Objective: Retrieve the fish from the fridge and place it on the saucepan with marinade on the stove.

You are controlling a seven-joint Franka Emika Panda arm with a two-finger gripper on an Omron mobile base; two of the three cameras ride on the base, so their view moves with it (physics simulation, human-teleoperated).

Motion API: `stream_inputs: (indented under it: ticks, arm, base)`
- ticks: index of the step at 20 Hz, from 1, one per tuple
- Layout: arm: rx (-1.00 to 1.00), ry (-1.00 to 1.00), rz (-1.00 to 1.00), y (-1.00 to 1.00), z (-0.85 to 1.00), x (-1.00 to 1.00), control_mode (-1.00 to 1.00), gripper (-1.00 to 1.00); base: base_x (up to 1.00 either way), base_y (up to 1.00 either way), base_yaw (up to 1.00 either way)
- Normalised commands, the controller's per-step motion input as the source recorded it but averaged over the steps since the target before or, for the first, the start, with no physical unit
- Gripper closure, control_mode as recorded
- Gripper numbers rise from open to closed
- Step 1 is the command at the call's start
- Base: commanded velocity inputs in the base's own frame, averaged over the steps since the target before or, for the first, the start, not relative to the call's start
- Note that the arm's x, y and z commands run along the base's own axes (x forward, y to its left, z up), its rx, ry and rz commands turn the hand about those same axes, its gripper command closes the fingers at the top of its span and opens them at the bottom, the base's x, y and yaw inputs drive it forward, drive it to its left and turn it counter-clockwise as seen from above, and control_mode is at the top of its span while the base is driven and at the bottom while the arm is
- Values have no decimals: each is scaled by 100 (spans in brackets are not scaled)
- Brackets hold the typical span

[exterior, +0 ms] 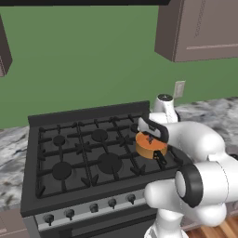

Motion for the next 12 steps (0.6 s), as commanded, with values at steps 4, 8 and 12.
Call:
stream_inputs:
  ticks: [4, 8, 12]
  arm:
    - [0, 0, 0, 0, -9, 14, -100, 100]
    - [0, -4, 0, 0, -11, 19, -100, 100]
    - [0, -8, 0, 0, -14, 18, -100, 100]
  base:
    - [0, 0, 0]
    - [0, 0, 0]
    - [0, 0, 0]
